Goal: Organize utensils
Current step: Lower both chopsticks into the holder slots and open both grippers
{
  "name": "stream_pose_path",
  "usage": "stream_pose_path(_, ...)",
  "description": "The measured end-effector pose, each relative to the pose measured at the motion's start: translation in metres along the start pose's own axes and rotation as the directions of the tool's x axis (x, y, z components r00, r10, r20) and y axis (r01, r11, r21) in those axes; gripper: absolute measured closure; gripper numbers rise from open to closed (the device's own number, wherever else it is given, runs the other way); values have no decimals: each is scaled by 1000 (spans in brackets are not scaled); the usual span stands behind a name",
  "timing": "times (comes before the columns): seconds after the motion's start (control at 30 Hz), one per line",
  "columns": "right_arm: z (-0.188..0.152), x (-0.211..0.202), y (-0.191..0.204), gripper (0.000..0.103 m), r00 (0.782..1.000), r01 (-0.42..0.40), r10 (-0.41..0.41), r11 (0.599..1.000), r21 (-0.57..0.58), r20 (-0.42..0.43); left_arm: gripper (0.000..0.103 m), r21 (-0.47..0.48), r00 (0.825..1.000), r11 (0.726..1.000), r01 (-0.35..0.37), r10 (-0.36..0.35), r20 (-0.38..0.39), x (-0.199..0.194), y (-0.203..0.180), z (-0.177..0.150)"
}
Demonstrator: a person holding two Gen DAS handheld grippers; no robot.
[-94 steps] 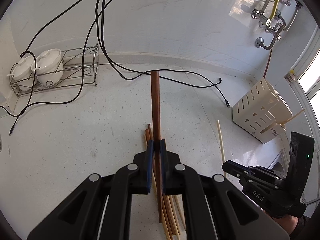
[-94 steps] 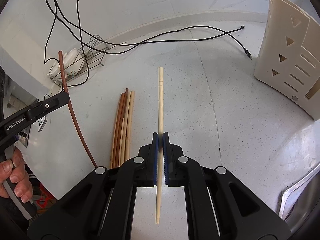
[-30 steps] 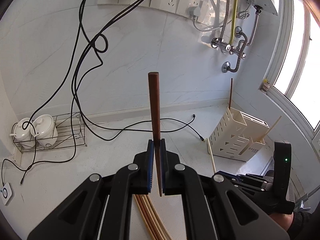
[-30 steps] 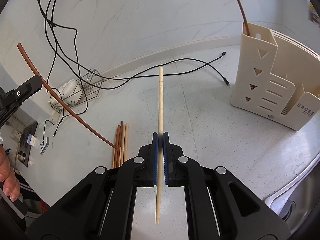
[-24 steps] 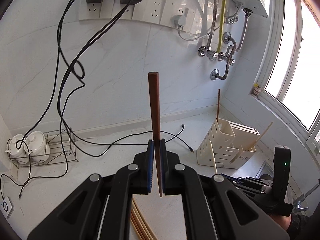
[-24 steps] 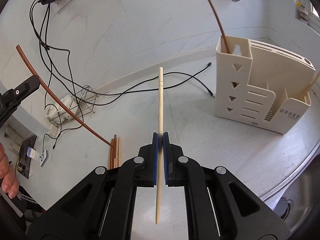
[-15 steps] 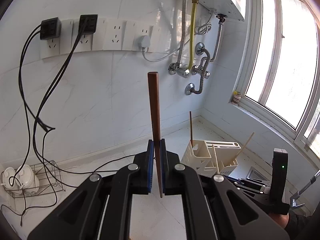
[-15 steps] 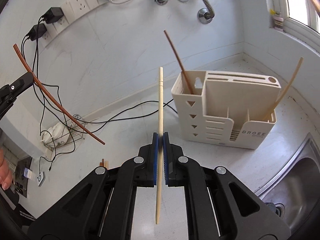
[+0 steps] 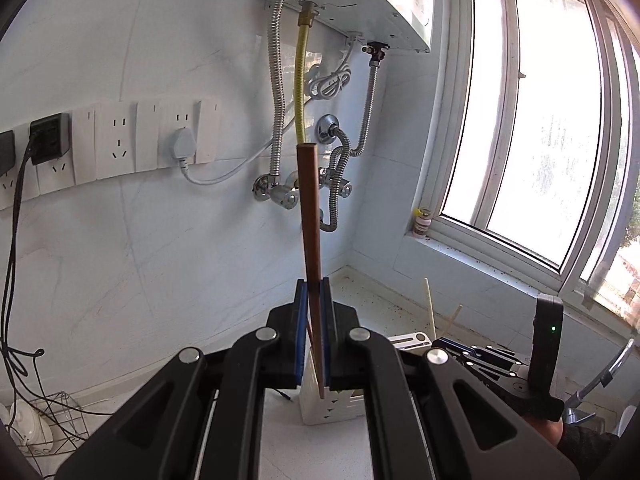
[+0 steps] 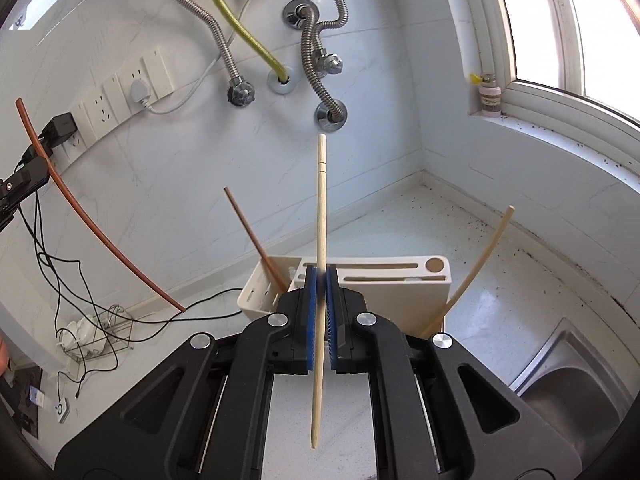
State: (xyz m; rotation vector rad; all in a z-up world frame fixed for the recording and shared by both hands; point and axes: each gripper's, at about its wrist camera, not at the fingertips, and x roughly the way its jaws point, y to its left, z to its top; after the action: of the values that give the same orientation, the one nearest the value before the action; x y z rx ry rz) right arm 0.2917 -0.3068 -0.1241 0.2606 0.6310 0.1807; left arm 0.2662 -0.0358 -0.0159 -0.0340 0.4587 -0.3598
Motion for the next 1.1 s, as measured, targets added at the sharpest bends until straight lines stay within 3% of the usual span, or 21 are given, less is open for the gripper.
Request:
stream_pose_path(0.4, 14, 18, -39, 99, 994, 24, -28, 999, 39, 104, 97, 60, 999, 998, 34, -33, -13, 66, -21, 6)
stream_pose_path(0.63, 16, 30, -47, 99, 991, 34, -39, 999, 43, 128, 97, 34, 998, 999, 39, -37, -60, 98, -13, -10)
stream_pose_path(1.1, 4, 41, -55, 99, 966, 37, -38, 999, 10, 257, 97, 51, 996, 998, 38, -34, -83, 116, -14, -23)
